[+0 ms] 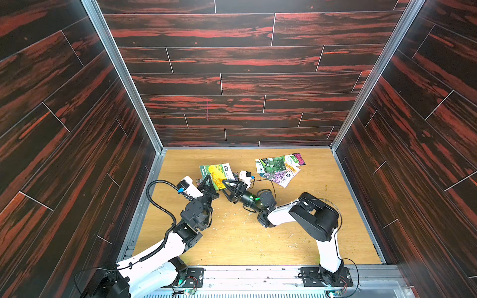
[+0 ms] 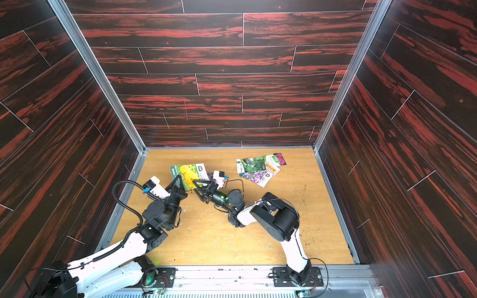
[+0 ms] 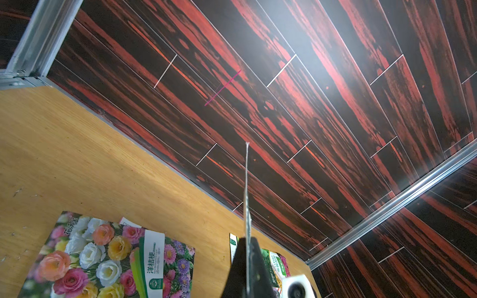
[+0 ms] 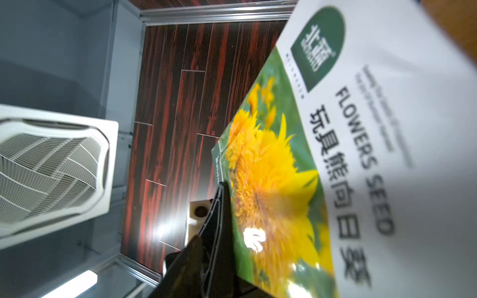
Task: Arrange the seed packets in a row
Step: Place the seed packet at the center of the board.
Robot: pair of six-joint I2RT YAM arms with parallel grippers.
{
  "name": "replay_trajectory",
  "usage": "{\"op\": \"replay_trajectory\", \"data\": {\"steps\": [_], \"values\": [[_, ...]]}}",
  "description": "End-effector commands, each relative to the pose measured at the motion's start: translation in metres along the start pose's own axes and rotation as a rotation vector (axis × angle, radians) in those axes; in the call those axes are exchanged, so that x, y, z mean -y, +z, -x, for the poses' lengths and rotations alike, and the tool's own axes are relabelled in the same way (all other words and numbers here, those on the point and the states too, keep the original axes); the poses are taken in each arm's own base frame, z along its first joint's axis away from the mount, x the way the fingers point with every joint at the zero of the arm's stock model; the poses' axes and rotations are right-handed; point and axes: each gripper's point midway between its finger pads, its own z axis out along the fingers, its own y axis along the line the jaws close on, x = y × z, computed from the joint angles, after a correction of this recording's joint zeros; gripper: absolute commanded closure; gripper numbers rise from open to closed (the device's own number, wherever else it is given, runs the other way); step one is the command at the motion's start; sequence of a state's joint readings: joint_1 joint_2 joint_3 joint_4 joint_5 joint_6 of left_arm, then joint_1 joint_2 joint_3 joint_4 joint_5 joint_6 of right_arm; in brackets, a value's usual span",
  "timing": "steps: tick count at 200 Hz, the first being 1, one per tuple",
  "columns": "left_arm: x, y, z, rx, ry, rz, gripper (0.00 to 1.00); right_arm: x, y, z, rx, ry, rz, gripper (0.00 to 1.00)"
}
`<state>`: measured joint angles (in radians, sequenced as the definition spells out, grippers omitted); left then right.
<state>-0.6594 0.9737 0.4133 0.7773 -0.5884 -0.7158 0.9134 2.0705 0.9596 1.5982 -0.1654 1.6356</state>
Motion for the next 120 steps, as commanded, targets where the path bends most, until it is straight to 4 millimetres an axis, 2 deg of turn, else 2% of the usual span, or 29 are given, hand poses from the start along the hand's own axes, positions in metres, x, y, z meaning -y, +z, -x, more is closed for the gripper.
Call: {"op": "replay_trajectory", "data": {"steps": [1, 7, 19, 29, 34, 45, 59, 68, 91, 104, 120], "values": [[0.002, -0.001, -0.007, -0.035, -0.009, -0.014, 1.00, -0.008, 0.008, 0.000, -0.025, -0.016, 0.047, 0.67], [0.000, -0.002, -0.008, -0.041, -0.012, -0.012, 1.00, -0.008, 0.009, 0.001, -0.030, -0.017, 0.048, 0.76], [-0.003, -0.006, -0.008, -0.042, -0.012, -0.009, 1.00, -0.006, 0.007, 0.002, -0.035, -0.020, 0.040, 1.00], [-0.005, -0.009, -0.005, -0.044, 0.002, 0.004, 0.98, -0.003, 0.004, 0.002, -0.039, -0.024, 0.026, 1.00], [-0.008, -0.011, -0.005, -0.056, 0.021, 0.024, 0.87, -0.001, 0.002, 0.001, -0.043, -0.027, 0.019, 1.00], [-0.013, -0.016, 0.003, -0.065, 0.078, 0.066, 0.58, 0.005, -0.004, 0.000, -0.053, -0.029, -0.011, 1.00], [-0.033, -0.029, 0.020, -0.060, 0.154, 0.205, 0.34, 0.020, -0.014, -0.002, -0.086, -0.036, -0.081, 1.00], [-0.049, -0.042, 0.038, -0.030, 0.205, 0.309, 0.25, 0.034, -0.019, -0.002, -0.115, -0.040, -0.144, 1.00], [-0.073, -0.074, 0.078, 0.043, 0.315, 0.457, 0.10, 0.082, -0.029, -0.018, -0.266, -0.058, -0.347, 1.00], [-0.076, -0.087, 0.093, 0.062, 0.347, 0.477, 0.07, 0.105, -0.028, -0.037, -0.367, -0.056, -0.437, 1.00], [-0.074, -0.094, 0.102, 0.066, 0.380, 0.468, 0.05, 0.129, -0.021, -0.065, -0.498, -0.019, -0.502, 1.00]]}}
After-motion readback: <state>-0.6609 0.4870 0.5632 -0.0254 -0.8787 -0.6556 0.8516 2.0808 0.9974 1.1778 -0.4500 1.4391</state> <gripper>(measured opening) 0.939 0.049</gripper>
